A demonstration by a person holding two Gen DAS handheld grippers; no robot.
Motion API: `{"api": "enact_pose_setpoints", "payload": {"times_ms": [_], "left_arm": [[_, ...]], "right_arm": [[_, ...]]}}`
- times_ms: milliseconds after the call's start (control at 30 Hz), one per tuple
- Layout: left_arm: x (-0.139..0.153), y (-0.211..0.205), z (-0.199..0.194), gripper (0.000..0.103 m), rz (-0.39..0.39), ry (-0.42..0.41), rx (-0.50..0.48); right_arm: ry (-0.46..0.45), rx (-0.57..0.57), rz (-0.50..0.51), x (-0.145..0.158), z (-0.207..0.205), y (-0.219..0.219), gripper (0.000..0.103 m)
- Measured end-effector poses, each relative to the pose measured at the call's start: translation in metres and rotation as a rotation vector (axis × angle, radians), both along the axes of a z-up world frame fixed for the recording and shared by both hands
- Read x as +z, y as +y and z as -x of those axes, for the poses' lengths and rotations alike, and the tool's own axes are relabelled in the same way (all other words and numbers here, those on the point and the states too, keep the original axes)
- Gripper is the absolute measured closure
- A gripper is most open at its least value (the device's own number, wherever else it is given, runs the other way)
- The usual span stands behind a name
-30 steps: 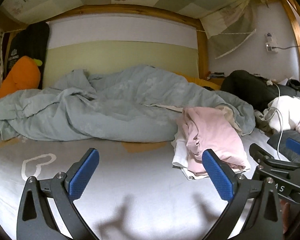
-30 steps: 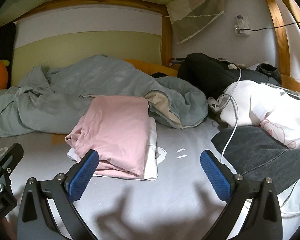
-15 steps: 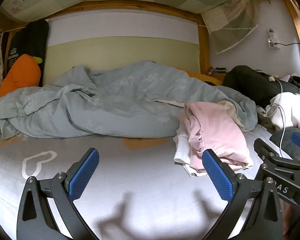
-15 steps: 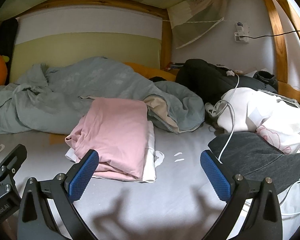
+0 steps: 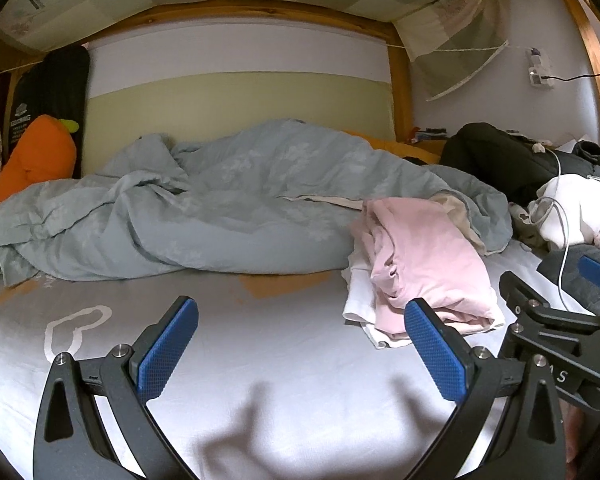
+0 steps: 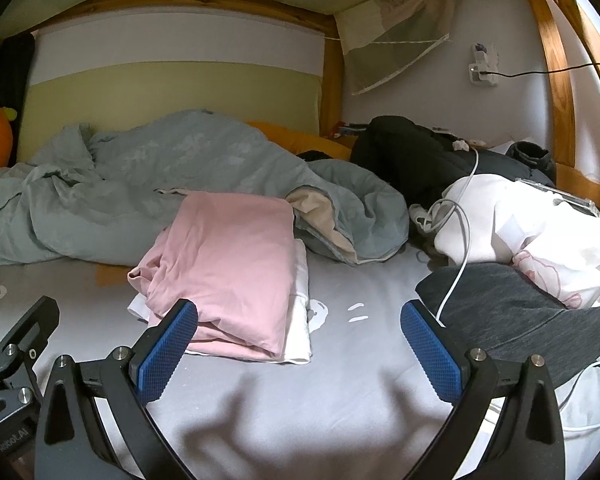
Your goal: Fold small clothes
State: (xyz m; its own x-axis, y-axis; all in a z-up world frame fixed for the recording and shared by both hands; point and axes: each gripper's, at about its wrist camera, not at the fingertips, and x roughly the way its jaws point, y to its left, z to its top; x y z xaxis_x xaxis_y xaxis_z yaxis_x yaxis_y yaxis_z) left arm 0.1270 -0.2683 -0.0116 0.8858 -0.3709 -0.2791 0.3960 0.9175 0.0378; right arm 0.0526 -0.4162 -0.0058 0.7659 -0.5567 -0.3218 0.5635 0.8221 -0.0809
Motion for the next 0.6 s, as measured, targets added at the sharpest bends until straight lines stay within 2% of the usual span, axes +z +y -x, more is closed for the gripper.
{"api": "enact_pose_setpoints", "payload": {"times_ms": [267, 433, 600], "left_arm": [[-0.0025, -0.003, -0.0042, 0.0, -0.007, 0.019, 0.002], [-0.0013, -0.0014, -0.0004, 0.0, 0.004, 0.001, 0.01], [-0.0007, -0.0014, -0.0022, 0.0, -0.003, 0.01, 0.013]], "right_arm": [[0.0, -0.036, 0.016, 0.0002, 0.0005, 0.0011, 0.001], [0.01, -0.03, 0.018, -0.0005, -0.0016, 0.0007, 0.001], [0.019, -0.026, -0.011, -0.0022, -0.0044, -0.004, 0.001]]}}
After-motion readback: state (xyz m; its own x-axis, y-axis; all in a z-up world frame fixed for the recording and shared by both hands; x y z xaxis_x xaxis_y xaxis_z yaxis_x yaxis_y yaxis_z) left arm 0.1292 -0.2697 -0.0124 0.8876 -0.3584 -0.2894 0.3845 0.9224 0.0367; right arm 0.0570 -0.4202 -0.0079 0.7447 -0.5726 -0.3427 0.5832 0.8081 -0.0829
